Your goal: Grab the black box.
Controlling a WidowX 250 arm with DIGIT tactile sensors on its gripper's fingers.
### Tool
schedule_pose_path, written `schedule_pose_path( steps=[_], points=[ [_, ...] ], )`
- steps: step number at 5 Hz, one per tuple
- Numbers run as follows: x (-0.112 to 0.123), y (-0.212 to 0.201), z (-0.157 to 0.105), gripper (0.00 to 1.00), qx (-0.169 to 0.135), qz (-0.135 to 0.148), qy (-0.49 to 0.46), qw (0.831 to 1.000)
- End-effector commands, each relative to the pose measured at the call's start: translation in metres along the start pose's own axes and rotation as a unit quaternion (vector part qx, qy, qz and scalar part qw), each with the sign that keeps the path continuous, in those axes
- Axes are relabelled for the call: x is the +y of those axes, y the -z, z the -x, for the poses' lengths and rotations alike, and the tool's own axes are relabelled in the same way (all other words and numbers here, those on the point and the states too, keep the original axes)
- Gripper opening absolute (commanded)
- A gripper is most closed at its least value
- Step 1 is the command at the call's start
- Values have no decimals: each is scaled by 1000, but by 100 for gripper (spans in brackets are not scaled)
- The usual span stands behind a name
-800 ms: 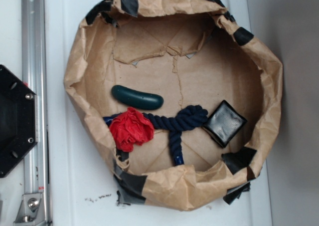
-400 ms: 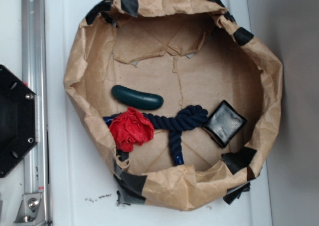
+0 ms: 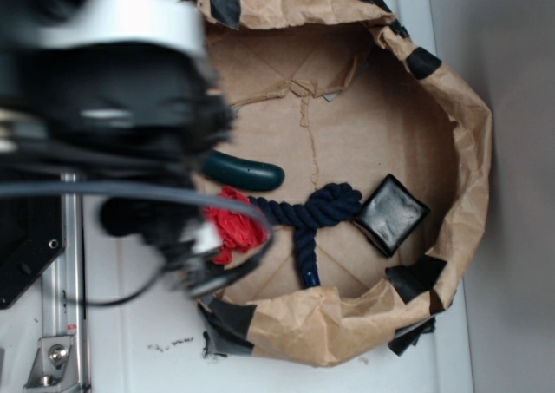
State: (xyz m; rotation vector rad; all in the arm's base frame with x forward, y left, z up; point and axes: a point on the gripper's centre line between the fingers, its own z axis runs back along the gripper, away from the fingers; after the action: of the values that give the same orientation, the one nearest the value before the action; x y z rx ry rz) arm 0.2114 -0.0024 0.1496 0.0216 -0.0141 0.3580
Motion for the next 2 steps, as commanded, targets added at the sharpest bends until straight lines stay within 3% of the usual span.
schedule_pose_path(
  steps=[1, 2],
  points=[
    [-42, 37, -87, 100, -82, 87, -145, 982],
    [-50, 51, -103, 100, -81, 89, -158, 980]
  ],
)
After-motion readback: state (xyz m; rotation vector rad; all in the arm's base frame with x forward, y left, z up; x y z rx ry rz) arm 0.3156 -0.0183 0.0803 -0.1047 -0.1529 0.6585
